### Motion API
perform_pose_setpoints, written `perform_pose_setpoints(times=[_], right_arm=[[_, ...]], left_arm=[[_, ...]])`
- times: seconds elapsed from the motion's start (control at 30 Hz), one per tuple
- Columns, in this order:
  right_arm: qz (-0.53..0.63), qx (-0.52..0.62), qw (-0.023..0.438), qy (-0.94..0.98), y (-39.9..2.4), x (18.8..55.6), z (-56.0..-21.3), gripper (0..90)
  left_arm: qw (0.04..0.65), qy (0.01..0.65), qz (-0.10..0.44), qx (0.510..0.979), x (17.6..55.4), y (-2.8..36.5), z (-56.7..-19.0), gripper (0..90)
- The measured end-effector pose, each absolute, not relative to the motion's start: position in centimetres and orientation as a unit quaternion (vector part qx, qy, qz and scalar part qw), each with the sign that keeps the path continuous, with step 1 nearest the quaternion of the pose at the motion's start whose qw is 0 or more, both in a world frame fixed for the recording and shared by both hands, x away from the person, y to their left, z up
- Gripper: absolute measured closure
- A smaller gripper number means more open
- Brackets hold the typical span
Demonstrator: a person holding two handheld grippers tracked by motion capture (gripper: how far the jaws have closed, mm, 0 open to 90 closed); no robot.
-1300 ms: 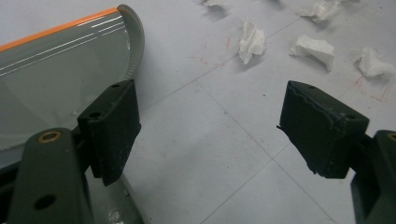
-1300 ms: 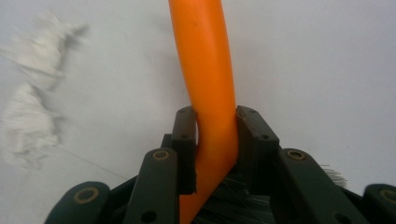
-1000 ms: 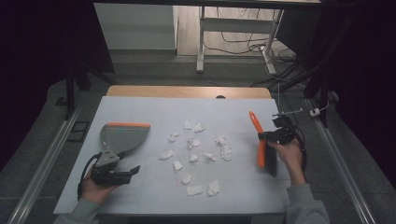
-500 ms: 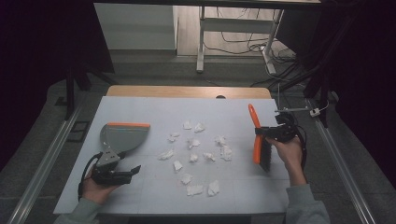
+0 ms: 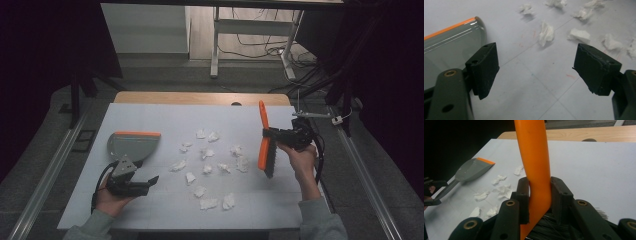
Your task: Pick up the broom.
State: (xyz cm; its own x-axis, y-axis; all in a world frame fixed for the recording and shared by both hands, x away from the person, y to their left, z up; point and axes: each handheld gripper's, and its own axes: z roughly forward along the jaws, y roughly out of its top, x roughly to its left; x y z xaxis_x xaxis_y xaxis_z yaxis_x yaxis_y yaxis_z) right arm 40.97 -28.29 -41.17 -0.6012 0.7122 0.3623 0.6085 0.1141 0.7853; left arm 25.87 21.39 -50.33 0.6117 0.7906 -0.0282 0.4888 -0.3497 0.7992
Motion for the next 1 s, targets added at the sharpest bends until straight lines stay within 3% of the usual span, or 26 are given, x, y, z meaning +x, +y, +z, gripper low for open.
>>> perform_pose_setpoints(times=[1.0], right_arm=[[0.536, 0.444, 0.047, 0.716, -18.2, 38.5, -42.0, 70.3]], left_arm=[[0.470, 0.293, 0.143, 0.820, 29.2, 6.1, -47.5, 23.2]])
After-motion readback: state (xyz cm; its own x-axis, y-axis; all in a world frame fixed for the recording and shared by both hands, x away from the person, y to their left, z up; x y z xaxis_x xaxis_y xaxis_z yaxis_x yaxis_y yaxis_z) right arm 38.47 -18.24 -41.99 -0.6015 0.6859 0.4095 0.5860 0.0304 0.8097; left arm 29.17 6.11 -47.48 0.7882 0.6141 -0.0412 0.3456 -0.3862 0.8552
